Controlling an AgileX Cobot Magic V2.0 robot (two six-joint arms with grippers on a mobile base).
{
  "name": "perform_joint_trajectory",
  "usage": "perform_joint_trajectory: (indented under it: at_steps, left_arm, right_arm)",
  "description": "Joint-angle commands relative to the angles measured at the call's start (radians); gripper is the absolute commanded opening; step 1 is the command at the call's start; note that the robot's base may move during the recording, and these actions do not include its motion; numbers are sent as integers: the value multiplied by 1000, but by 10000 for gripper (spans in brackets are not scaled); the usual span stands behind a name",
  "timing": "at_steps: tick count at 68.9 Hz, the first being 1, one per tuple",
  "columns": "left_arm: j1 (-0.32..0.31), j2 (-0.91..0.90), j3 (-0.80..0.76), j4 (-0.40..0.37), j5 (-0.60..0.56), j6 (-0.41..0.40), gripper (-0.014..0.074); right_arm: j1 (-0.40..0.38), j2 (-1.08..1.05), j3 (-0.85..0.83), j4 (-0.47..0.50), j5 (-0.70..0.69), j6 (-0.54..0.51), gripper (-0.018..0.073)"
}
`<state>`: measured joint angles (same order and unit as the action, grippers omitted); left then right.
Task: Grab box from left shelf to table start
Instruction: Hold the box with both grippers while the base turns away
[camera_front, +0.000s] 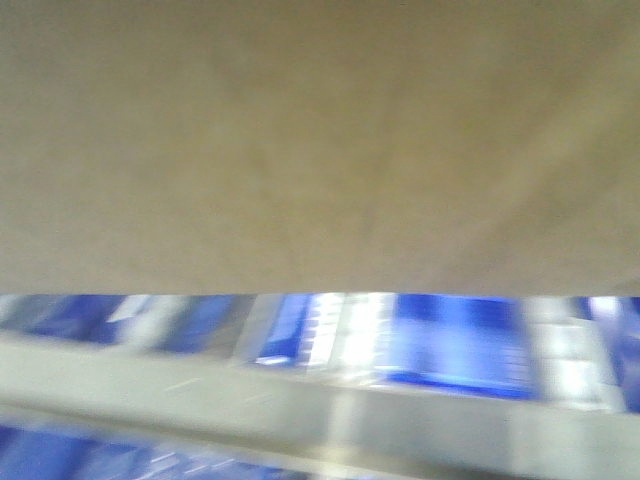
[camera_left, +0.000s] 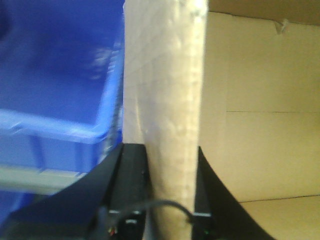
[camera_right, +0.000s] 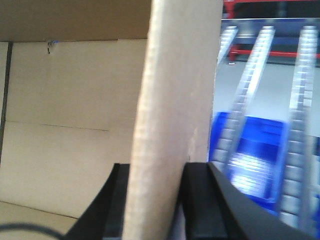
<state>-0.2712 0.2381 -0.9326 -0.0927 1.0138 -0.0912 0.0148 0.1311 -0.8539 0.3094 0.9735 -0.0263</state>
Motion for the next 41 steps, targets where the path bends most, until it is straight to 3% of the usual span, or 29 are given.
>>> perform_joint_trajectory:
  at_steps: [1, 41]
  left_arm:
    - [-6, 7, -39, -87, -104, -22, -92]
    - [-6, 7, -39, -87, -104, -22, -92]
  right_arm:
    - [-3, 18, -28, -9, -115, -8, 49]
    - [-3, 18, -28, -9, -115, -8, 49]
